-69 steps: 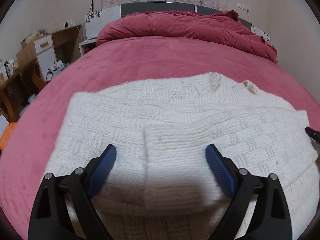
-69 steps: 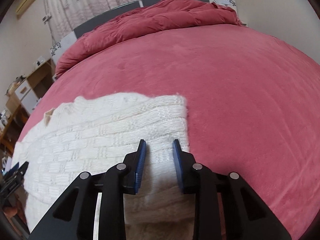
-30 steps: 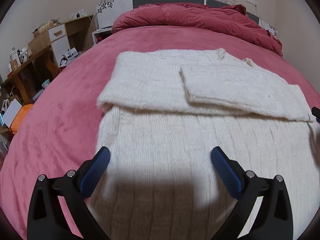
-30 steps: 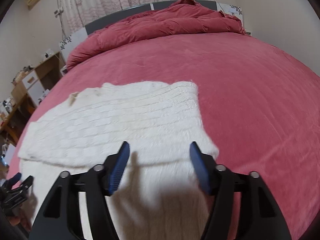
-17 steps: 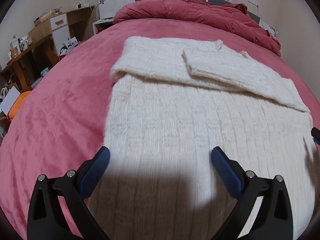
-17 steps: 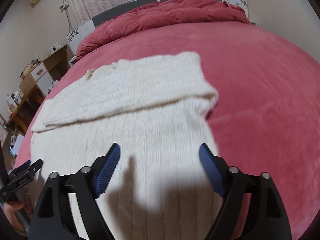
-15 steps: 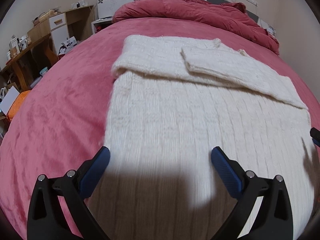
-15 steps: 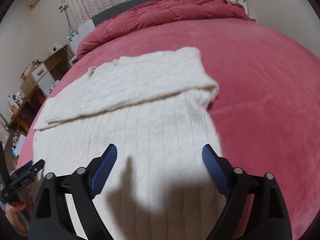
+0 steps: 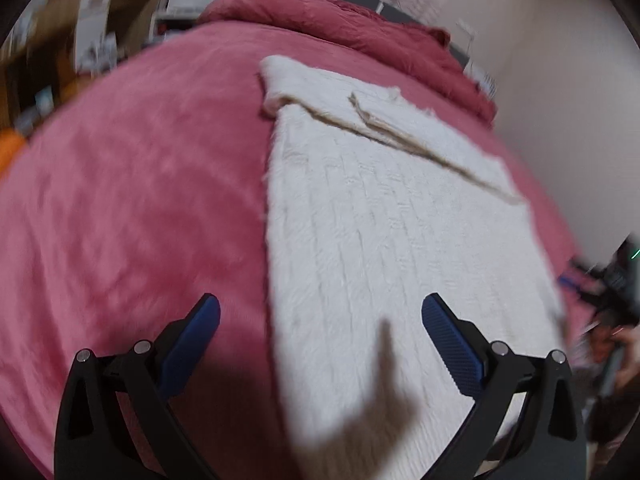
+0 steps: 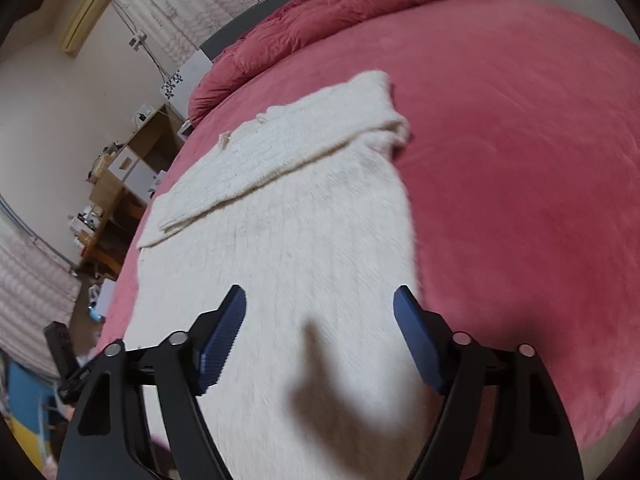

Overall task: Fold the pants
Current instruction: 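Move both grippers to the sweater hem, then grasp the hem with both grippers and lift it toward the collar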

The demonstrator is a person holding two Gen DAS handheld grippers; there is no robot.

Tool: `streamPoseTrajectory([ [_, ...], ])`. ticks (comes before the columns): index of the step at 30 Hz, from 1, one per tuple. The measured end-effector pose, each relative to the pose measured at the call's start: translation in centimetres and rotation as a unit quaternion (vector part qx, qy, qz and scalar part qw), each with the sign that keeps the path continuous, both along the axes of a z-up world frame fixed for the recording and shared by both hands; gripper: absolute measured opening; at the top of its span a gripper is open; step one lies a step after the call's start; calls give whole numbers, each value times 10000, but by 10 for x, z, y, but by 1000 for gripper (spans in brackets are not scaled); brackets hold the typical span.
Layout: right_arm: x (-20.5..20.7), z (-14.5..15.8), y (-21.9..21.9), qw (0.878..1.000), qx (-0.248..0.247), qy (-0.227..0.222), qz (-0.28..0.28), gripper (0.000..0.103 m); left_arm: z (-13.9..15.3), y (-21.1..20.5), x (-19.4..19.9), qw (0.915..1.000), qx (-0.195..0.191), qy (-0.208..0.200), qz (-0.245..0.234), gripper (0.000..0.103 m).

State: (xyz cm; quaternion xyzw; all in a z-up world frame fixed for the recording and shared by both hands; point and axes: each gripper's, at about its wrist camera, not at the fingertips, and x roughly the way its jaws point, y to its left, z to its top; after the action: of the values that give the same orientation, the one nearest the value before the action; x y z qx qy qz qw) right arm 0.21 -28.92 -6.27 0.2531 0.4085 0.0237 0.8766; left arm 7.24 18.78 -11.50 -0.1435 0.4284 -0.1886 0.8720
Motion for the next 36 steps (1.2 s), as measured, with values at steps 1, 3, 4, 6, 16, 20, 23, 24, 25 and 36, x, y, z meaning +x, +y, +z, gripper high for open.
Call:
streamPoseTrajectory([
  [1, -6, -1, -7, 10000, 52, 75, 8, 70, -2, 7, -4, 9997, -250, 35, -70, 98],
  [3, -16, -5, -19, 9996, 176, 203, 10, 70, -4, 13, -12, 9987, -453, 10, -251, 91],
  [4, -22, -7, -26, 9992, 267, 297, -8, 70, -5, 13, -15, 9982, -499, 23, -343, 87],
  [6, -31, -14, -38, 9977, 472, 482, -18, 68, -9, 12, -21, 9964, -627, 70, -572, 83],
  [16, -60, -50, -52, 9819, 1676, 814, 330, 52, -15, 7, -37, 9899, -963, 165, -1025, 81],
  [20, -56, -50, -36, 9805, 1594, 894, 726, 45, -17, 5, -42, 9846, -1167, 323, -1261, 75],
  [23, -51, -57, -22, 9754, 1672, 1068, 962, 42, -23, 12, -39, 9797, -1509, 517, -1211, 61],
  [24, -49, -57, -17, 9751, 1631, 1066, 1057, 42, -25, 13, -37, 9792, -1556, 582, -1162, 47],
  [25, -48, -57, -14, 9744, 1634, 1067, 1113, 42, -28, 14, -34, 9779, -1615, 689, -1135, 33],
  [36, -38, -64, 12, 9681, 1587, 1209, 1515, 8, -31, -13, -36, 9753, -1291, 985, -1497, 7],
])
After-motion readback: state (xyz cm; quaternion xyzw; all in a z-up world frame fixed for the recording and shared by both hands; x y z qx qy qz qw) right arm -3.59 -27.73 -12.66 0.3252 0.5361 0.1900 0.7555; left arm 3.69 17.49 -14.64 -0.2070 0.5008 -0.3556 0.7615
